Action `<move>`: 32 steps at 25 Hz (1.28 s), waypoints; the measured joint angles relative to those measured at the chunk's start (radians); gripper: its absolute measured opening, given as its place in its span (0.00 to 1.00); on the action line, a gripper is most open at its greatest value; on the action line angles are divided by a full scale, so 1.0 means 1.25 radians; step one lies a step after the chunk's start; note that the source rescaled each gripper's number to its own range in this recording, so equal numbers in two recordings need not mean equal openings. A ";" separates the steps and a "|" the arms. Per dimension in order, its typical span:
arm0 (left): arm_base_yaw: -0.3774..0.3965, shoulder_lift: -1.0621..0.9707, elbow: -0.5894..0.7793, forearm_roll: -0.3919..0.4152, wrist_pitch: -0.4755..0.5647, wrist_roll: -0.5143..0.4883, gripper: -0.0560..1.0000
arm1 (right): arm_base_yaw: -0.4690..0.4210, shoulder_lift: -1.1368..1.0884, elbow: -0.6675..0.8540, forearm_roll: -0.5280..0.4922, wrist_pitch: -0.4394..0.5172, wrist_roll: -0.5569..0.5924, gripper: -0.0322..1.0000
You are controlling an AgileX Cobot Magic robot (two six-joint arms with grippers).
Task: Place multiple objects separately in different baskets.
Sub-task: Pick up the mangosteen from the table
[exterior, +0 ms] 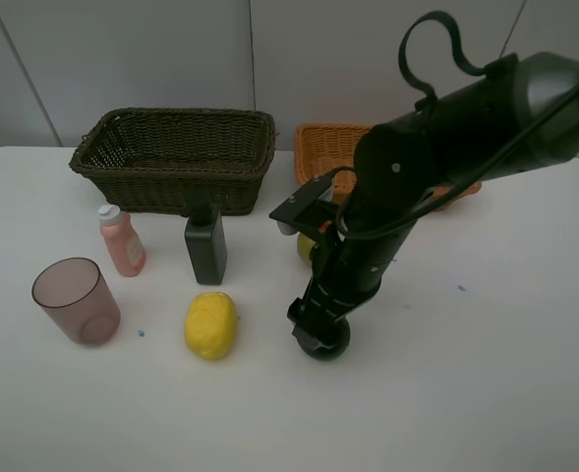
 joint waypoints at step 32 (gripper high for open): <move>0.000 0.000 0.000 0.000 0.000 0.000 1.00 | 0.012 0.047 0.000 0.035 0.003 0.000 0.84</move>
